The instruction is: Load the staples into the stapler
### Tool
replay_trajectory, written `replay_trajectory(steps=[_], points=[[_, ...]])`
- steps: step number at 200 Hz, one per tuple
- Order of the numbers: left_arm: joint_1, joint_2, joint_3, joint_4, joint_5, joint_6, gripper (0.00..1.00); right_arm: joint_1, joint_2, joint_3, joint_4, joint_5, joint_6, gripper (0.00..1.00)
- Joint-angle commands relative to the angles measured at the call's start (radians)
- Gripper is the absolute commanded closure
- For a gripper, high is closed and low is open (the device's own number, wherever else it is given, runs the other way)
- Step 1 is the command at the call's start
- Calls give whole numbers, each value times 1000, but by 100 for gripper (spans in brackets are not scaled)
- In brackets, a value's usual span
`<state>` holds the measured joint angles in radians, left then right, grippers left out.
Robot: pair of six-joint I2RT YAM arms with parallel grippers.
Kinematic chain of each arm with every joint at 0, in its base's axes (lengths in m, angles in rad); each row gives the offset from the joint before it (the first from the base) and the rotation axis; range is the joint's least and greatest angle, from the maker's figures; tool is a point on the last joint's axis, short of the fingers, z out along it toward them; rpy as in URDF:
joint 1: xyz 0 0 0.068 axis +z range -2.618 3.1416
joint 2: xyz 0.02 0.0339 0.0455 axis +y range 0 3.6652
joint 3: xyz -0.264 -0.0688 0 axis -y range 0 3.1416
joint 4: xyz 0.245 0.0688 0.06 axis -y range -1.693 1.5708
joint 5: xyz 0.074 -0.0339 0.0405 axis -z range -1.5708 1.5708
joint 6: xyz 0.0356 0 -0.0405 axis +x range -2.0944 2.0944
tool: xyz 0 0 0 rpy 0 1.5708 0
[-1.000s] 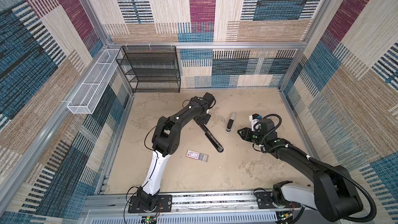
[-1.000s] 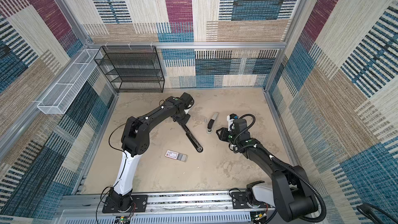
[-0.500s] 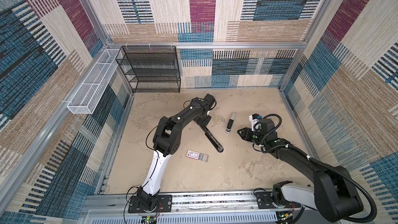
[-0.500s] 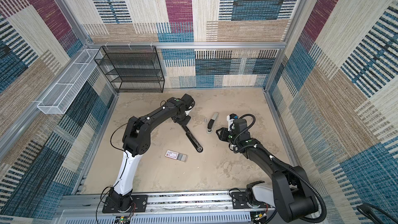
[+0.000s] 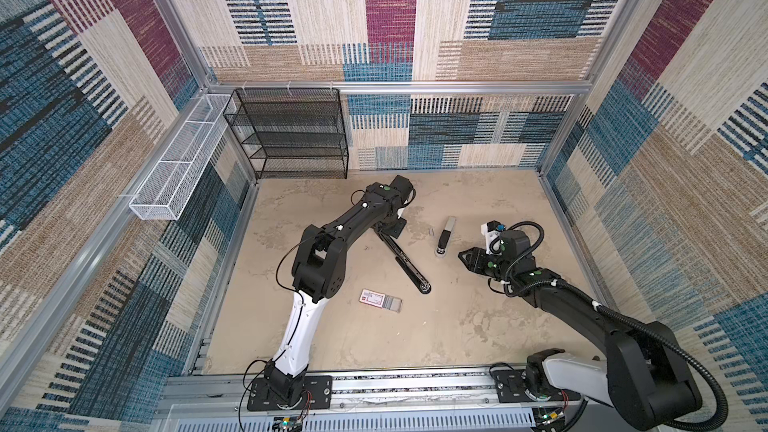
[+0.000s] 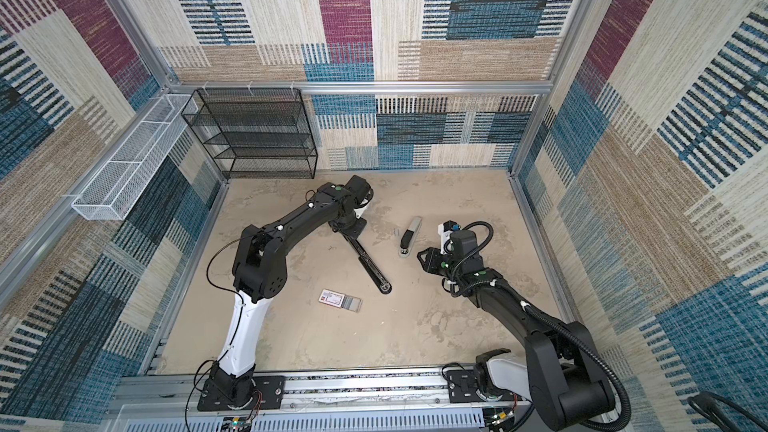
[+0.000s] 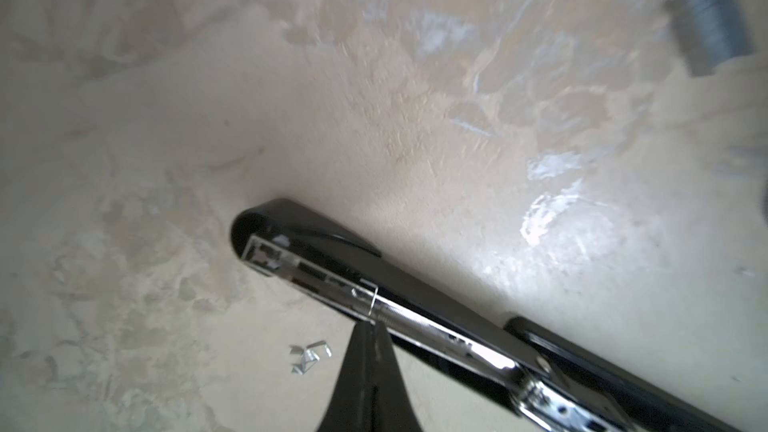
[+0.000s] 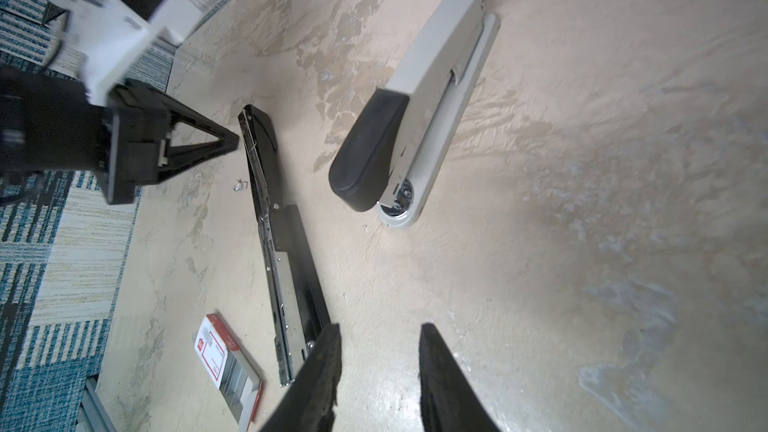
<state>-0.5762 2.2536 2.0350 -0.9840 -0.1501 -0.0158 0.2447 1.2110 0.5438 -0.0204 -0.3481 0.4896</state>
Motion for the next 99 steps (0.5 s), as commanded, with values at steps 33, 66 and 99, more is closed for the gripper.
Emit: replay_trajectory(steps=[33,66,99], points=[[-1,-41,-2,-11,24,20,100,0,2,0,28,-11,12,64],[-1,-7,-15,-12,14,23,77,-1,1,-2,23,-8,8,64],[-1,44,-21,-13,-22,35,69,-1,-3,0,20,-7,6,64]])
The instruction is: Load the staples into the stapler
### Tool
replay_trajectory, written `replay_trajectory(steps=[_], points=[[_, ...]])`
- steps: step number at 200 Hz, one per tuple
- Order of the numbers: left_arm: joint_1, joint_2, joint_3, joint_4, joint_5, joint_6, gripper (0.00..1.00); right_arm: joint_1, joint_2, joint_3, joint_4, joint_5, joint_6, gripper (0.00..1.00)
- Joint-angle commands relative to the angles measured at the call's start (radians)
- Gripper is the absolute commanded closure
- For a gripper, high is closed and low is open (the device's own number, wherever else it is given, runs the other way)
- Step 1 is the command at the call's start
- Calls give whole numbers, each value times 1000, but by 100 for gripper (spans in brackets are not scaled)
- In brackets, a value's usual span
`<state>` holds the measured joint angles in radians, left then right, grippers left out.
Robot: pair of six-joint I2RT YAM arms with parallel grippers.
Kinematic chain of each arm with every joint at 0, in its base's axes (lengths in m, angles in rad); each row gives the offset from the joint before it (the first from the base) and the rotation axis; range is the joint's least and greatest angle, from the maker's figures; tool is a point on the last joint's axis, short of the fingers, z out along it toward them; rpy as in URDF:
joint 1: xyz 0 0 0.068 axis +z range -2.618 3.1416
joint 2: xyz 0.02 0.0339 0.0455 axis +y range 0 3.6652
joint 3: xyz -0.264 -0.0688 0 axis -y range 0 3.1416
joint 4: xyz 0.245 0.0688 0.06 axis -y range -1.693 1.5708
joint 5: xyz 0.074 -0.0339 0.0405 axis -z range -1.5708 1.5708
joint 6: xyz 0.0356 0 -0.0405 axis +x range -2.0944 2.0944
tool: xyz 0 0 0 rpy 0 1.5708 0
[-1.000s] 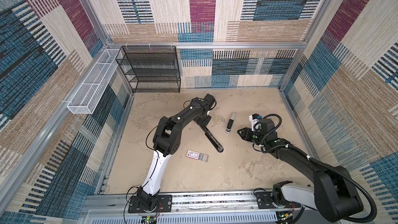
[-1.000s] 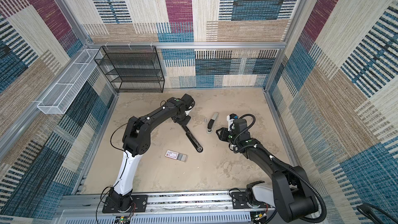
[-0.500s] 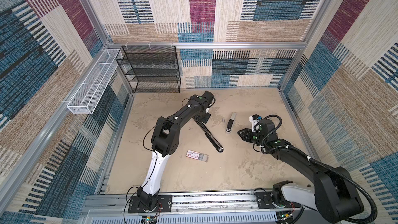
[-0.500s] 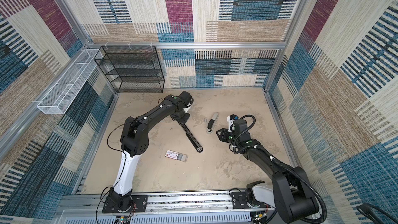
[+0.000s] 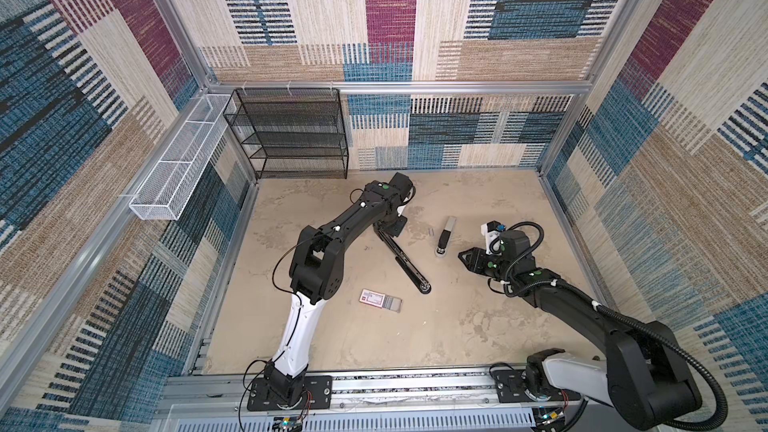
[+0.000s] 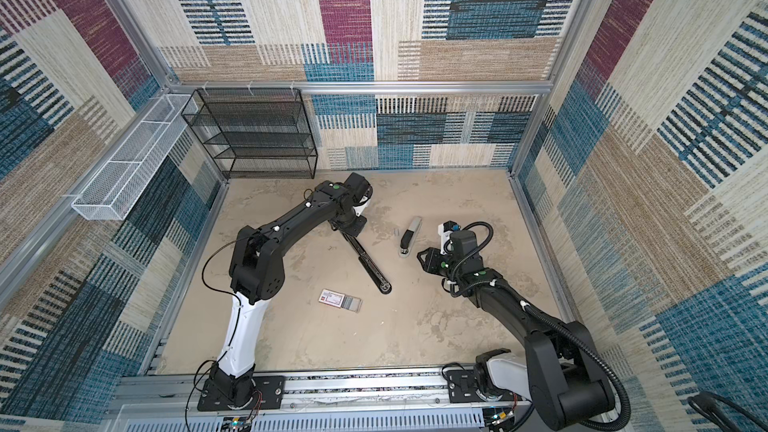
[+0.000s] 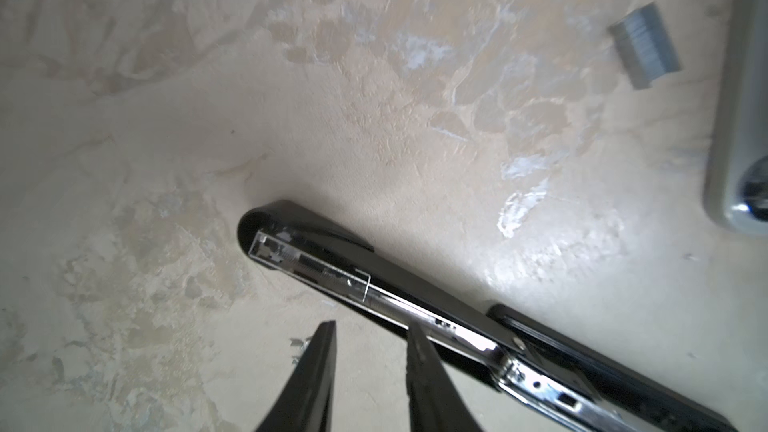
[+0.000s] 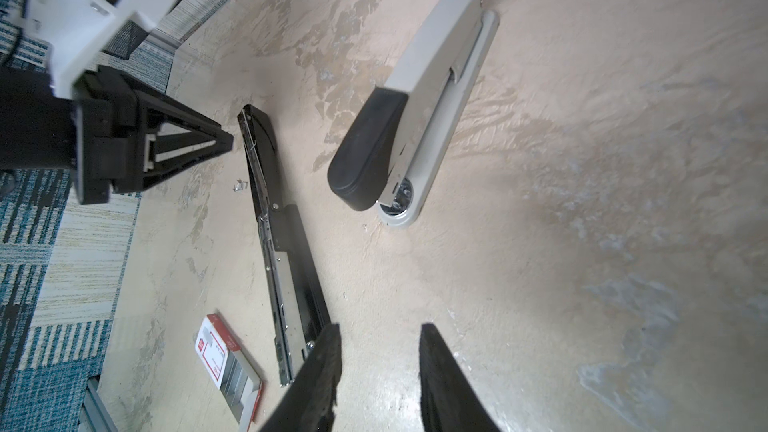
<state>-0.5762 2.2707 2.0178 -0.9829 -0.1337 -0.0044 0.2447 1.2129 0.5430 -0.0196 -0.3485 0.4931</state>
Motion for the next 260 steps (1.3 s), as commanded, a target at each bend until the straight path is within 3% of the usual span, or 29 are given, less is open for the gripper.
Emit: replay_trajectory(steps=[1,57,76,106,153,199,244,260], points=[[-1,27,-4,-13,-39,24,69,-1,-5,1,18,-6,2,64],[3,90,13,-13,-72,31,74,-2,-9,10,5,2,-4,64],[9,108,16,-14,-61,34,87,0,-7,16,1,5,-7,64],[14,111,9,-14,-55,30,100,0,-7,18,-2,5,-10,64],[16,58,29,-14,-13,47,100,0,6,21,9,-7,-2,64],[16,-65,52,33,98,26,100,-1,10,15,18,-9,2,64],[16,-64,35,47,90,7,100,-1,4,6,20,-7,4,64],[15,-37,32,44,7,2,75,-1,1,7,17,-7,4,64]])
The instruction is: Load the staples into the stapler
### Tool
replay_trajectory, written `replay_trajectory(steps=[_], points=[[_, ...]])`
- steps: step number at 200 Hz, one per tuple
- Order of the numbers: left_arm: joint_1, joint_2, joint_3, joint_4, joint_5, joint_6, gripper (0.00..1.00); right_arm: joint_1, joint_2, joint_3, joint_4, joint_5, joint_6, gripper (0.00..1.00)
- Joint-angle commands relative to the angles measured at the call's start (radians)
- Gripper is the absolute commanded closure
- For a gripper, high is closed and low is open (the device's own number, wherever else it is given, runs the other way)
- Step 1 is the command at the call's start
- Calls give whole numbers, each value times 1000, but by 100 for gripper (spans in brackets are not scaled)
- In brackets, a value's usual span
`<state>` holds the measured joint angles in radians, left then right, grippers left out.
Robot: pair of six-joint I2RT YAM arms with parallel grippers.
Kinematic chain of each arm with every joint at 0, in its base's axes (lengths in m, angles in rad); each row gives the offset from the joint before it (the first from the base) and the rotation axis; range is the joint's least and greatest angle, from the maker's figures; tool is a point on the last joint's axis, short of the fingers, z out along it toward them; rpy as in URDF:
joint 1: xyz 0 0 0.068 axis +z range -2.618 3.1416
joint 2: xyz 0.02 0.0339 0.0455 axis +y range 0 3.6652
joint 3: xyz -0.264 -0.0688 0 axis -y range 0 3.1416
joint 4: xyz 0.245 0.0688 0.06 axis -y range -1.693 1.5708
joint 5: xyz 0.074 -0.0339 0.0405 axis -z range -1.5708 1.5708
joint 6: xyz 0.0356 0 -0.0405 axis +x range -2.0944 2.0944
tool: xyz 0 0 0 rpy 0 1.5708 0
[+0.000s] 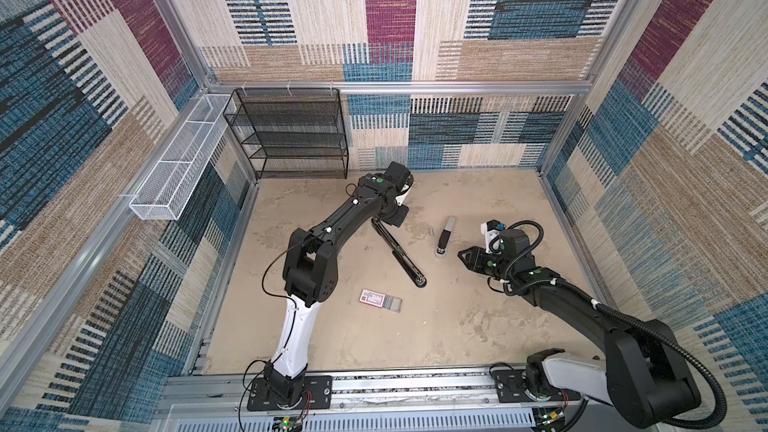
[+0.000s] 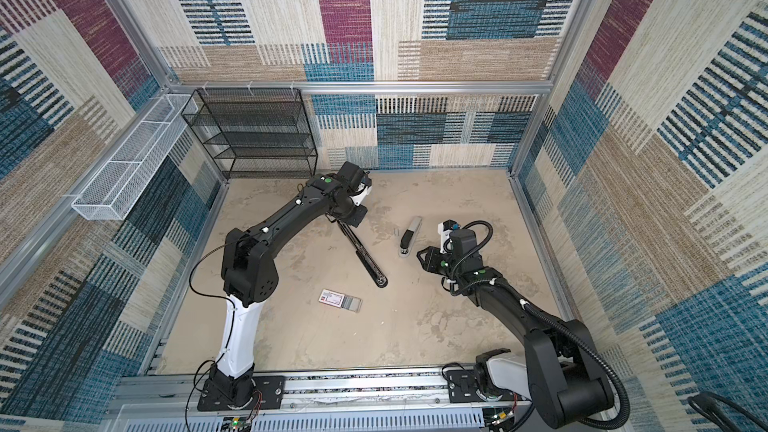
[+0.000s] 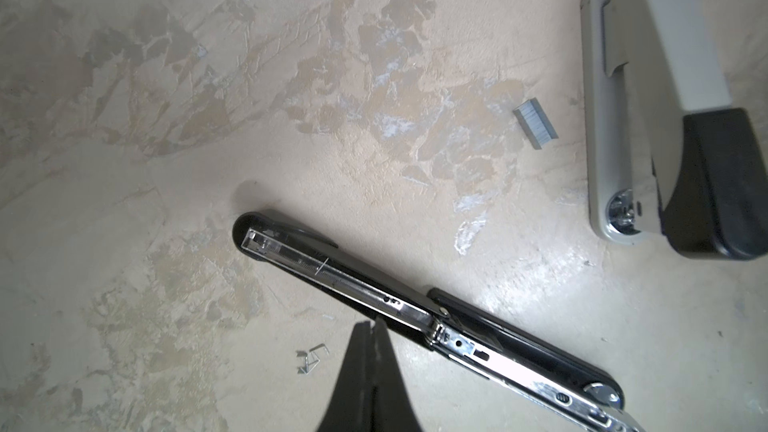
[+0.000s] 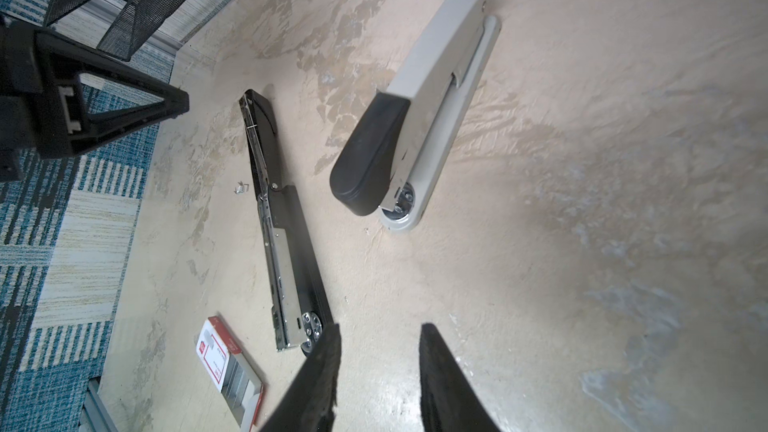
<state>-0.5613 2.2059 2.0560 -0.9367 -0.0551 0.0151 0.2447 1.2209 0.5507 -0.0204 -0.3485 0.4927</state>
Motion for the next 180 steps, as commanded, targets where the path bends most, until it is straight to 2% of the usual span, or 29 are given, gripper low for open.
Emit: replay_trajectory(steps=[1,13,40,134,153,180], points=[[0,29,-7,-3,-76,-17,74,-1,-7,-1,19,-7,4,64],[0,40,-20,-1,-124,-10,67,-1,-11,-3,16,-5,3,64],[3,85,-18,-2,-194,53,63,-1,-20,-8,10,-2,1,64],[35,170,37,-30,-133,93,62,0,-29,-3,-4,9,0,64],[44,173,24,-31,-117,90,65,-1,-24,-2,-3,6,0,64],[55,180,15,-45,-63,81,82,0,-20,-1,-1,8,1,64]])
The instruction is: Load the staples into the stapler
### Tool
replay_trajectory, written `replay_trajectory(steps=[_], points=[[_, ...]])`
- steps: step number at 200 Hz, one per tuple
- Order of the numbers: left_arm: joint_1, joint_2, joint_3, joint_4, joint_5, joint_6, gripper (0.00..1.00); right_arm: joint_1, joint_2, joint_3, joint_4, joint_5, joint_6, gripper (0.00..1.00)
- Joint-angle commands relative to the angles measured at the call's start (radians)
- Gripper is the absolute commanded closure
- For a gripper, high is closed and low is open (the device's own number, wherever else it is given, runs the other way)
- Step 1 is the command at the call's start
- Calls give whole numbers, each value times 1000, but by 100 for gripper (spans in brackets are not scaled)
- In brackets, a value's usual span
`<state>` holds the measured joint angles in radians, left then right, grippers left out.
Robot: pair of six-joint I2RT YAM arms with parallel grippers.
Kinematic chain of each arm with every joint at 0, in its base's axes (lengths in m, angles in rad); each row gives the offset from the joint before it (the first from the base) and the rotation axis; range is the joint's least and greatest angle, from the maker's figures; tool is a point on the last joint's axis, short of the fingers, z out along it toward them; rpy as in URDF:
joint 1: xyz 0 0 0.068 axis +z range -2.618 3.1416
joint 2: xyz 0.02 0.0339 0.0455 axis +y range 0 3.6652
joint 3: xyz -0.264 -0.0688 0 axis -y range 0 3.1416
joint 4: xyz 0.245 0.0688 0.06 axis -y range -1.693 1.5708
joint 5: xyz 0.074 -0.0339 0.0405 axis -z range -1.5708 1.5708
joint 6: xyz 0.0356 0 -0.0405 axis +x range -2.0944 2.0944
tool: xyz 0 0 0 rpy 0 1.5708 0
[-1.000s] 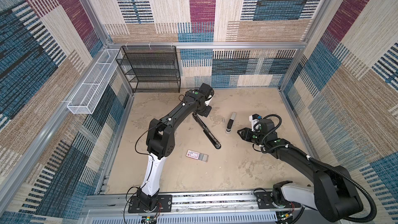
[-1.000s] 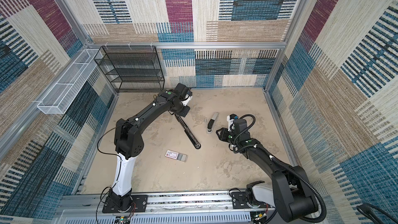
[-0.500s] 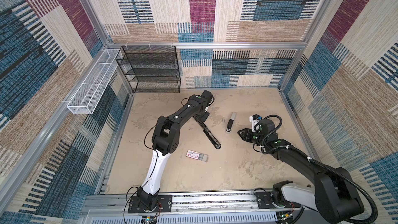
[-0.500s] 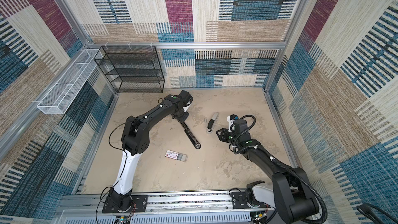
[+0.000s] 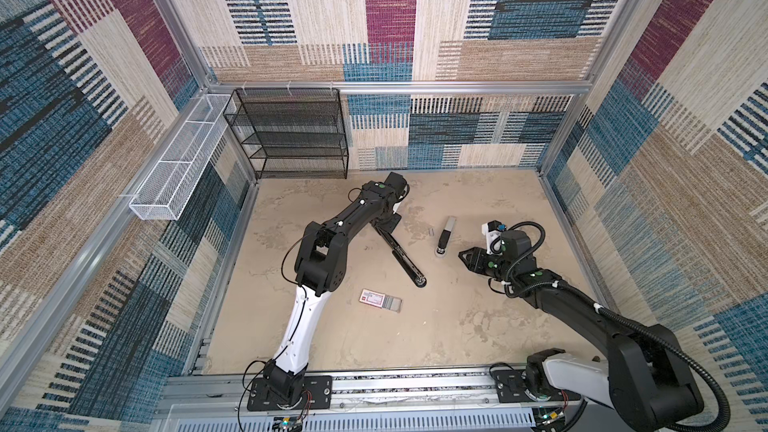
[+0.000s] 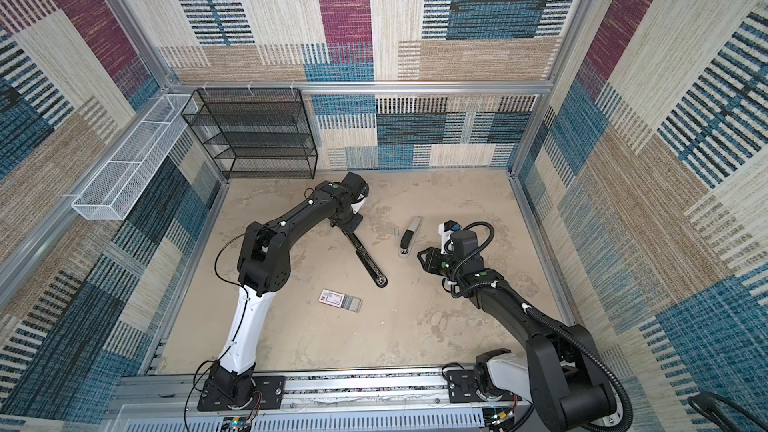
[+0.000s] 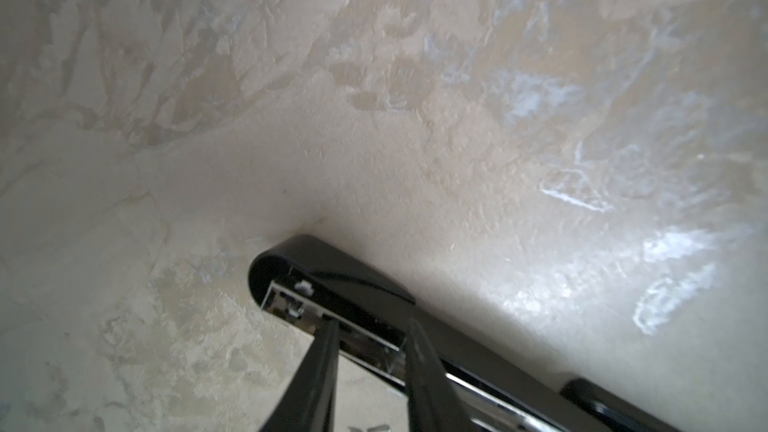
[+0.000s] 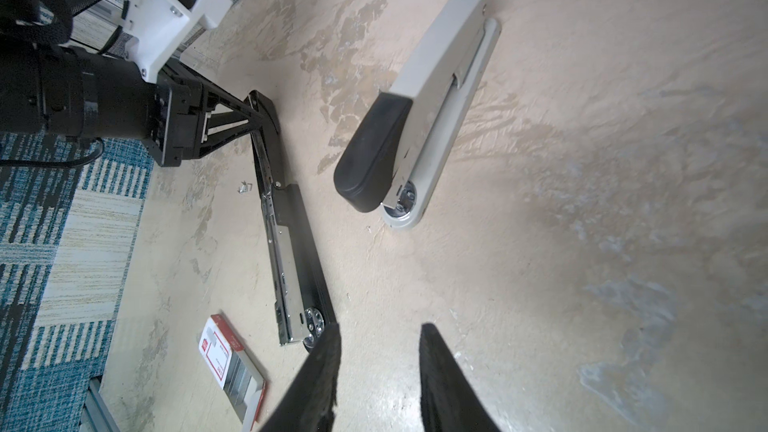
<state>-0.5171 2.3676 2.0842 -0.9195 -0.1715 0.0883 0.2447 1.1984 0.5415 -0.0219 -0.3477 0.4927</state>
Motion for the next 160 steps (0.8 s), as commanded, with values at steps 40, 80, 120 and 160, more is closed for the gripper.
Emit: replay_trajectory(steps=[40,80,120,160], points=[[12,15,-16,-82,124,1,96,-1,5,8,1,10,1,64],[17,-2,-5,-90,200,-33,100,-1,5,5,6,13,6,64],[25,-51,22,-84,312,-89,100,-1,-2,1,7,18,9,64],[29,-117,-7,-8,427,-162,100,-1,-5,-6,11,18,10,64]])
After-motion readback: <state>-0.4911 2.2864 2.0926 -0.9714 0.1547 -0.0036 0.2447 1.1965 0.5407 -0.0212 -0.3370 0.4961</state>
